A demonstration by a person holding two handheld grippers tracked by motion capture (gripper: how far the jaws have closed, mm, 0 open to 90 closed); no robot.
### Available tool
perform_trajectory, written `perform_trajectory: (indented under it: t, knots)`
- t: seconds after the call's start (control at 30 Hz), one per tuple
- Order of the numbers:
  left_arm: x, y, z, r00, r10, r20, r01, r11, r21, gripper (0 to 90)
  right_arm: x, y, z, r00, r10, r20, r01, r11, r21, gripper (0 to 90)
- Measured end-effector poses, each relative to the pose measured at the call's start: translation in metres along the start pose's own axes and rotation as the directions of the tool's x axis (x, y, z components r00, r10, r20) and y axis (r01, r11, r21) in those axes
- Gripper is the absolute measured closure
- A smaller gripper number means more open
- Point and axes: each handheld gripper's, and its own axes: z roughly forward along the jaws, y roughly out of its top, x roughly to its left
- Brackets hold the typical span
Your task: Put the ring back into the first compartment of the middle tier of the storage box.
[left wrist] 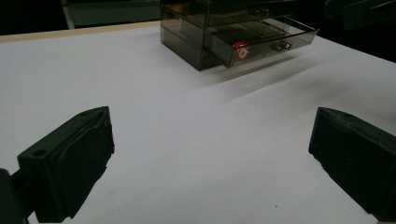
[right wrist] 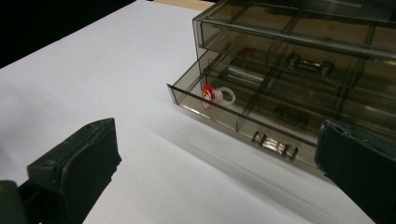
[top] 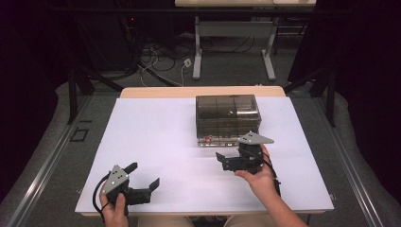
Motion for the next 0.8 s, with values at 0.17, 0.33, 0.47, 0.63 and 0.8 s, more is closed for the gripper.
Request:
perform_trajectory:
  t: [0.17,0.33,0.47,0.63,0.8]
  knots:
    - [0.000,0.000,0.000,1.0000,-0.001,0.000,0.001,1.0000,0.003,0.6,-0.004,-0.011,-0.011,0.9997,0.001,0.023,-0.001,1.000,-0.005,0.0]
    - [0.000,0.000,0.000,1.0000,0.001,0.001,-0.001,1.0000,0.009,0.5,-0.006,-0.021,-0.022,0.9992,-0.003,0.040,0.004,1.000,-0.015,0.0]
    - [0.000,0.000,0.000,1.0000,0.004,0.000,-0.004,1.0000,0.007,0.6,-0.009,-0.029,-0.029,0.9990,0.013,0.044,-0.013,1.000,-0.015,0.0]
    - [0.000,0.000,0.000,1.0000,0.004,-0.002,-0.004,1.0000,0.008,0.6,-0.016,-0.041,-0.037,0.9983,0.045,0.038,-0.043,0.998,-0.036,0.0]
    - [0.000,0.000,0.001,1.0000,0.007,-0.002,-0.007,0.9999,0.010,0.5,-0.025,-0.051,-0.043,0.9961,0.073,0.049,-0.071,0.996,-0.056,0.0]
